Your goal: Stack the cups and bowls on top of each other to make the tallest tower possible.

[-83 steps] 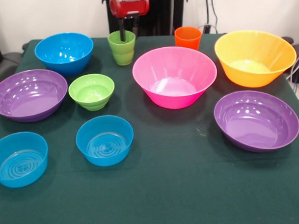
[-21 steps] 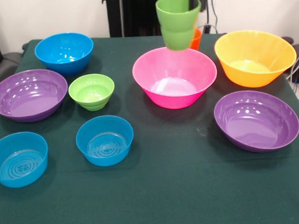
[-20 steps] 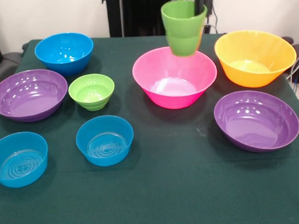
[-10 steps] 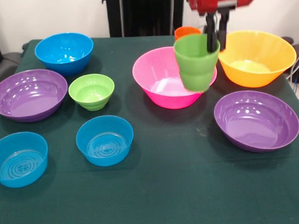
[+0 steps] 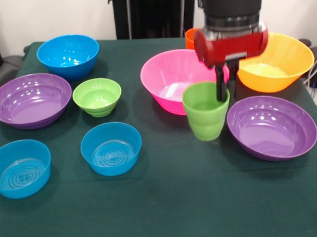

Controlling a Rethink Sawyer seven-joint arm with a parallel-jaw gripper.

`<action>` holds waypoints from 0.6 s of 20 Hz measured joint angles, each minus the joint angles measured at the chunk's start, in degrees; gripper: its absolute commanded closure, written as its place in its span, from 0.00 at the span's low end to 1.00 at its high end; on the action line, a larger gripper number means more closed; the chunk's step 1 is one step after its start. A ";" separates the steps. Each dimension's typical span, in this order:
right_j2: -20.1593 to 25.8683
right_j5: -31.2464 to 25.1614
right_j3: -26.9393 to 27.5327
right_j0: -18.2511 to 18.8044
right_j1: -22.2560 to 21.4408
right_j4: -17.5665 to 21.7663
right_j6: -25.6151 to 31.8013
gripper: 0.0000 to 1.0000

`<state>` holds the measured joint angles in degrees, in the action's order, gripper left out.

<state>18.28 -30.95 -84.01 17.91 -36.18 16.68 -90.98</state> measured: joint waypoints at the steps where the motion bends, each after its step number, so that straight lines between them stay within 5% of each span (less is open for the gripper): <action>1: 0.00 -0.01 0.53 0.04 0.62 -0.01 0.00 1.00; 12: -0.49 -0.01 -0.12 1.70 2.27 -0.02 0.00 1.00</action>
<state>17.79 -30.96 -84.14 19.61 -33.91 16.66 -90.98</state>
